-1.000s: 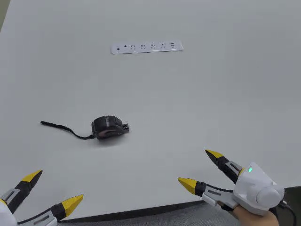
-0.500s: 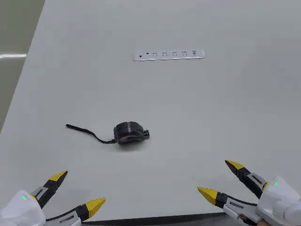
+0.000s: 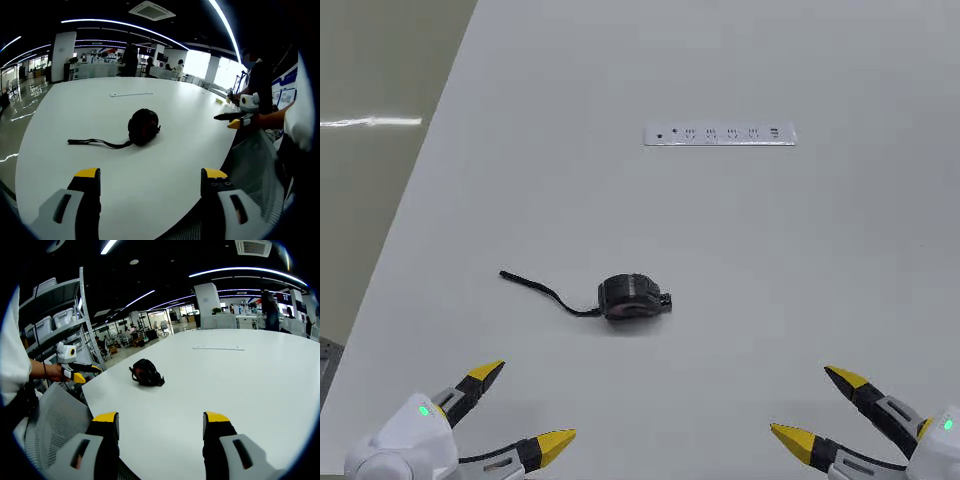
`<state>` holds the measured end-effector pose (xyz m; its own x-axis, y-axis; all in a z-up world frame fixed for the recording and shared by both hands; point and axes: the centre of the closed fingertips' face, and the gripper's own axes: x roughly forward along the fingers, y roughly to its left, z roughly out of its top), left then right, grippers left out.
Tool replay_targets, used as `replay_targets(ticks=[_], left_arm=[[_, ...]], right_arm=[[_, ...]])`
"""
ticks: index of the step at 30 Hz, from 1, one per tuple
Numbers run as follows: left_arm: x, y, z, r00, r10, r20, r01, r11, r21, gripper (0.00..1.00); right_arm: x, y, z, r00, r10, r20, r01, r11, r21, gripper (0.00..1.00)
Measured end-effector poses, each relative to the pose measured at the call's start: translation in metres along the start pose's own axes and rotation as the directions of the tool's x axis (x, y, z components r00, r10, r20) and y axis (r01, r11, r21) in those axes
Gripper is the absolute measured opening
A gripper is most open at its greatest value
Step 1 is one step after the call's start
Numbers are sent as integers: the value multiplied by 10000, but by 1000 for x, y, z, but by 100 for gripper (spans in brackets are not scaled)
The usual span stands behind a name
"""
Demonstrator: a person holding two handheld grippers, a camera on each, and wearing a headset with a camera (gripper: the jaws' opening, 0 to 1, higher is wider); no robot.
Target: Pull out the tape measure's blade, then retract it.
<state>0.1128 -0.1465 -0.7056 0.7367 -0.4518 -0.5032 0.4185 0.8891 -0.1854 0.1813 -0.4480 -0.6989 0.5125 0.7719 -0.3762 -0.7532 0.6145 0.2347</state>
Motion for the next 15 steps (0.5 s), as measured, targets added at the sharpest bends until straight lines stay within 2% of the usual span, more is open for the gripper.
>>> replay_targets(ticks=[15], left_arm=[[16, -2, 9, 9959, -787, -444, 811, 9951, 561, 81]], right_arm=[[16, 3, -1, 9969, 670, -417, -692, 9961, -540, 68]])
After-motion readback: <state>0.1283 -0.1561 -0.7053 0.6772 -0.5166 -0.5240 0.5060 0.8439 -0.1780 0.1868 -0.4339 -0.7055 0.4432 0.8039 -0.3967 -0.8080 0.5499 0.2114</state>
